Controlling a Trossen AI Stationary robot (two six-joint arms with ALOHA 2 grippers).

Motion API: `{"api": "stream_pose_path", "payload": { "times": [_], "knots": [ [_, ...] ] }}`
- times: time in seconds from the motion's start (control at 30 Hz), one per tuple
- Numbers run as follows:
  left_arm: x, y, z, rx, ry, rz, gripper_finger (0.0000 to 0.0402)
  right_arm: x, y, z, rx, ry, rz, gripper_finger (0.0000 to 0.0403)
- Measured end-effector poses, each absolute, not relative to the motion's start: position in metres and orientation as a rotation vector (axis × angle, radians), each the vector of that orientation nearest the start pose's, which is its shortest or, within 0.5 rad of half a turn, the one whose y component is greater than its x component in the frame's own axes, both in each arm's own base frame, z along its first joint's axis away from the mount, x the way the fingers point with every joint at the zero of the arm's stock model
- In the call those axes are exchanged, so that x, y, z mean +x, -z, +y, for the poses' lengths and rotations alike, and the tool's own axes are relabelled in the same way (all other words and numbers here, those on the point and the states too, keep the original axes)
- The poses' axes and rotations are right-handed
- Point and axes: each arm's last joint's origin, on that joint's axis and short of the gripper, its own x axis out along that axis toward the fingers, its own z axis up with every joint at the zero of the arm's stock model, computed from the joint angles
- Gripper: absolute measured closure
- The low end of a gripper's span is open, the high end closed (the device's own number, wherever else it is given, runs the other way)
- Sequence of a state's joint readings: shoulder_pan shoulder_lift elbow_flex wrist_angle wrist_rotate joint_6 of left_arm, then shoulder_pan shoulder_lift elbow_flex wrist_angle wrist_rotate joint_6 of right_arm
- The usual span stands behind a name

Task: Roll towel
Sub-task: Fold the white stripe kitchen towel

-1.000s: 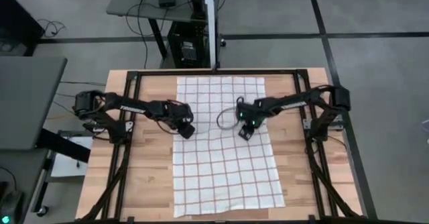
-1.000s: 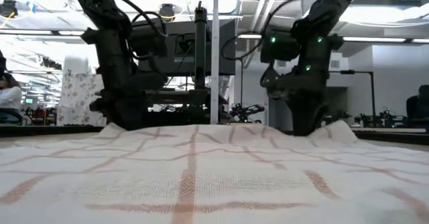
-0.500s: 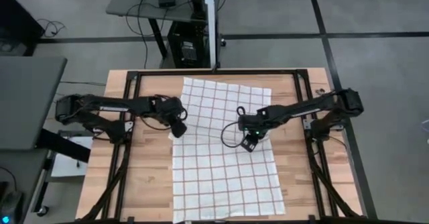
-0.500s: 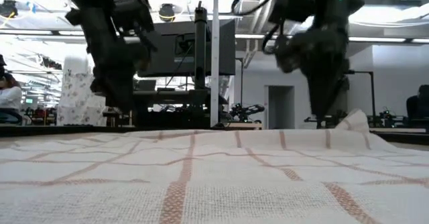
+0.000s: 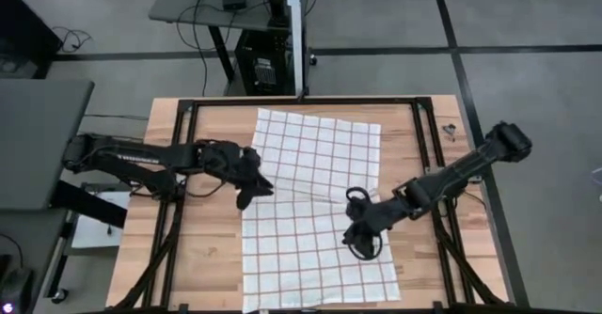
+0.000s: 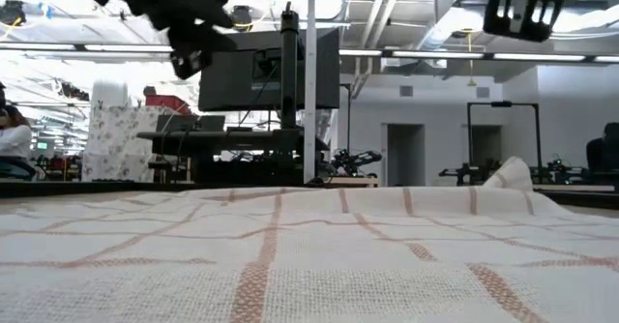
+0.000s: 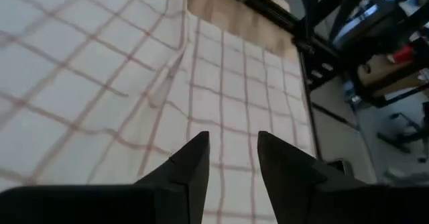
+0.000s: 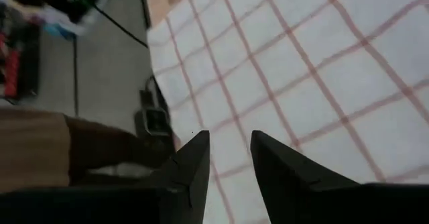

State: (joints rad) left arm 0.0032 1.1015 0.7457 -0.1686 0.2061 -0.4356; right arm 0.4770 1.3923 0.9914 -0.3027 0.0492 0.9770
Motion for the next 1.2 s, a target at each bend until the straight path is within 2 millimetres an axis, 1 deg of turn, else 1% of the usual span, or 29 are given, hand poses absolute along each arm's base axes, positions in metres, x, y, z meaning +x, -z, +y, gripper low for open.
{"api": "stream_pose_path", "payload": {
  "times": [0.1,0.2,0.3,0.37,0.43,0.5,0.57,0.63,0.7,0.87,0.97,1.07,1.2],
  "knots": [
    [0.233,-0.273,-0.014,-0.386,0.137,0.610,0.0256,0.260,-0.263,0.144,0.739,-0.049,0.832,0.0290],
    [0.229,-0.287,-0.030,-0.321,0.185,0.669,0.0220,0.251,-0.271,0.160,0.727,-0.091,0.854,0.0273],
    [0.224,-0.302,-0.051,-0.281,0.225,0.675,0.0180,0.238,-0.274,0.178,0.694,-0.127,0.861,0.0249],
    [0.220,-0.309,-0.068,-0.289,0.240,0.677,0.0154,0.228,-0.274,0.190,0.673,-0.112,0.844,0.0231],
    [0.214,-0.312,-0.084,-0.304,0.246,0.672,0.0136,0.215,-0.274,0.205,0.632,-0.129,0.829,0.0213],
    [0.212,-0.312,-0.102,-0.318,0.216,0.678,0.0129,0.201,-0.273,0.216,0.577,-0.134,0.808,0.0198],
    [0.210,-0.307,-0.122,-0.325,0.195,0.718,0.0130,0.188,-0.272,0.226,0.516,-0.132,0.788,0.0187],
    [0.211,-0.298,-0.145,-0.327,0.183,0.770,0.0134,0.178,-0.267,0.236,0.449,-0.143,0.780,0.0182],
    [0.215,-0.288,-0.169,-0.318,0.197,0.824,0.0140,0.169,-0.257,0.248,0.369,-0.171,0.807,0.0181],
    [0.231,-0.256,-0.223,-0.249,0.195,0.985,0.0149,0.164,-0.221,0.272,0.201,-0.189,0.876,0.0180],
    [0.247,-0.249,-0.256,-0.233,0.212,1.010,0.0150,0.163,-0.200,0.281,0.150,-0.168,0.915,0.0180],
    [0.263,-0.237,-0.283,-0.190,0.205,1.054,0.0150,0.161,-0.186,0.287,0.152,-0.139,0.944,0.0180],
    [0.284,-0.214,-0.315,-0.146,0.209,1.114,0.0150,0.159,-0.173,0.292,0.150,-0.111,0.970,0.0180]
  ]
}}
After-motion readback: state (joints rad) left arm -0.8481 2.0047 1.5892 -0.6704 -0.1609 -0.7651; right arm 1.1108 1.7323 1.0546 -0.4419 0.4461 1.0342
